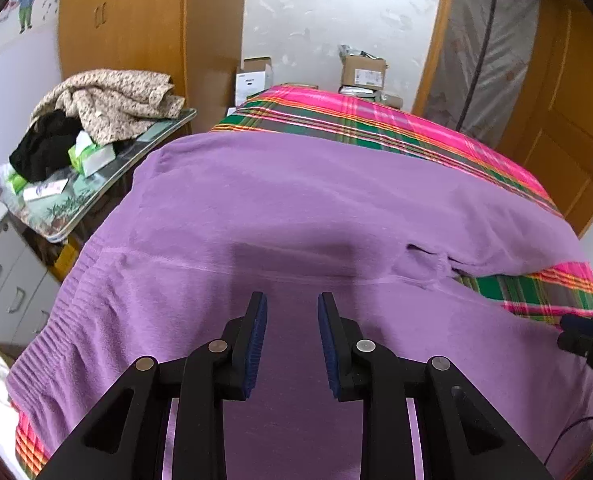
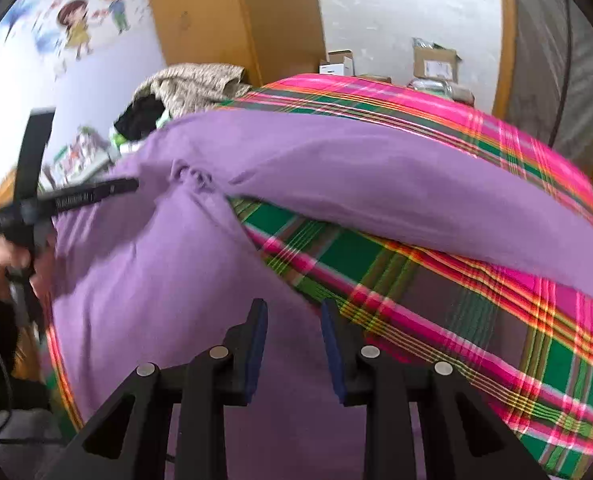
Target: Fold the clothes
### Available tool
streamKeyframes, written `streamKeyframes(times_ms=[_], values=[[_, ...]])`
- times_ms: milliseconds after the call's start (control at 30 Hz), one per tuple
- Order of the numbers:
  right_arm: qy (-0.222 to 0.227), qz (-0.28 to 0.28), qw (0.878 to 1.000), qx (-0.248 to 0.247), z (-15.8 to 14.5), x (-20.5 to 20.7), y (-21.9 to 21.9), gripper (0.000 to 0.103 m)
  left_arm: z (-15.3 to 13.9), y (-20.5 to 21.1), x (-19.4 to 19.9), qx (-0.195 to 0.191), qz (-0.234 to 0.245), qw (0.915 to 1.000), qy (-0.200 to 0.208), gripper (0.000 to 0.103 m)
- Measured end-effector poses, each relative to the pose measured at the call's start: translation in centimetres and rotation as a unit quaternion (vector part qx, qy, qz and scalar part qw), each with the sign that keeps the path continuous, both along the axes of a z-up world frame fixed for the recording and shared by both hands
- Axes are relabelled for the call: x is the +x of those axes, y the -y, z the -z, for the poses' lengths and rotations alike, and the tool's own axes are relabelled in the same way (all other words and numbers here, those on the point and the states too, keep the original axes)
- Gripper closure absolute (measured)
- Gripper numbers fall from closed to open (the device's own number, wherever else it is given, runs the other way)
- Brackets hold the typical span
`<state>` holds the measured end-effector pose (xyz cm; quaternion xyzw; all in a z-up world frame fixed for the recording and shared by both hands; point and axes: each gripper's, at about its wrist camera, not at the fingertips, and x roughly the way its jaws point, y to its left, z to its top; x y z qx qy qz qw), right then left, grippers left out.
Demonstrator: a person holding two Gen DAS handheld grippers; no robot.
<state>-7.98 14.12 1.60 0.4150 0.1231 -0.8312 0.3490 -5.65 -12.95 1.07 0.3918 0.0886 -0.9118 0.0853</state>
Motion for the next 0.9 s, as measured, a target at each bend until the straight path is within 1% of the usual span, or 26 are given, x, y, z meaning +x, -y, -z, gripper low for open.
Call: streamKeyframes(times_ms=[100, 200, 300, 467, 533, 567, 633, 700, 767, 833, 867, 900], values=[[0.006, 0.011, 1.000, 0.017, 0.8, -0.3, -0.1, 0.074, 0.3, -0.2, -0.1, -0.002, -0.001, 1.0000, 0.007, 0.076], [0.010, 0.032, 0.999, 0.017, 0.9, -1.0, -1.1, 0.074, 0.5, -0.2, 0.1, -0.002, -0.003, 0.9999, 0.011, 0.076], [-0.005, 0.053, 0.999, 0.005, -0.3, -1.2, -2.6, 0.074, 0.4, -0.1, 0.4, -0.003, -0.005, 0.9999, 0.010, 0.076], [-0.047, 0.067, 0.995, -0.049, -4.5, 0.1, -5.1, 0.074, -0.3, 0.6, 1.1, -0.004, -0.013, 0.9999, 0.002, 0.076], [-0.052, 0.067, 0.994, -0.066, -5.4, 0.7, -5.6, 0.073, -0.3, 1.0, 1.5, -0.003, -0.016, 0.9999, 0.001, 0.076], [-0.051, 0.064, 0.994, -0.068, -5.4, 1.1, -5.4, 0.073, -0.3, 1.2, 1.6, -0.002, -0.017, 0.9999, 0.001, 0.076], [-0.040, 0.053, 0.996, -0.063, -4.7, 1.7, -4.7, 0.072, 0.5, 1.6, 1.8, 0.000, -0.021, 0.9997, 0.014, 0.076], [-0.024, 0.040, 0.998, -0.045, -3.4, 2.3, -3.7, 0.072, 1.3, 2.0, 2.0, 0.004, -0.025, 0.9992, 0.030, 0.076], [0.000, 0.031, 0.999, -0.026, -1.6, 2.3, -3.0, 0.072, 1.4, 2.1, 2.4, 0.004, -0.021, 0.9994, 0.027, 0.076], [0.031, 0.029, 0.999, -0.017, -0.2, 1.7, -2.6, 0.072, 1.2, 2.4, 2.4, 0.002, -0.020, 0.9993, 0.030, 0.076], [0.041, 0.035, 0.999, -0.009, 0.2, 1.3, -2.6, 0.072, 1.1, 2.5, 2.4, 0.002, -0.020, 0.9993, 0.032, 0.076], [0.042, 0.040, 0.998, -0.003, 0.2, 0.9, -2.7, 0.072, 0.8, 2.7, 2.4, -0.001, -0.021, 0.9993, 0.030, 0.076]])
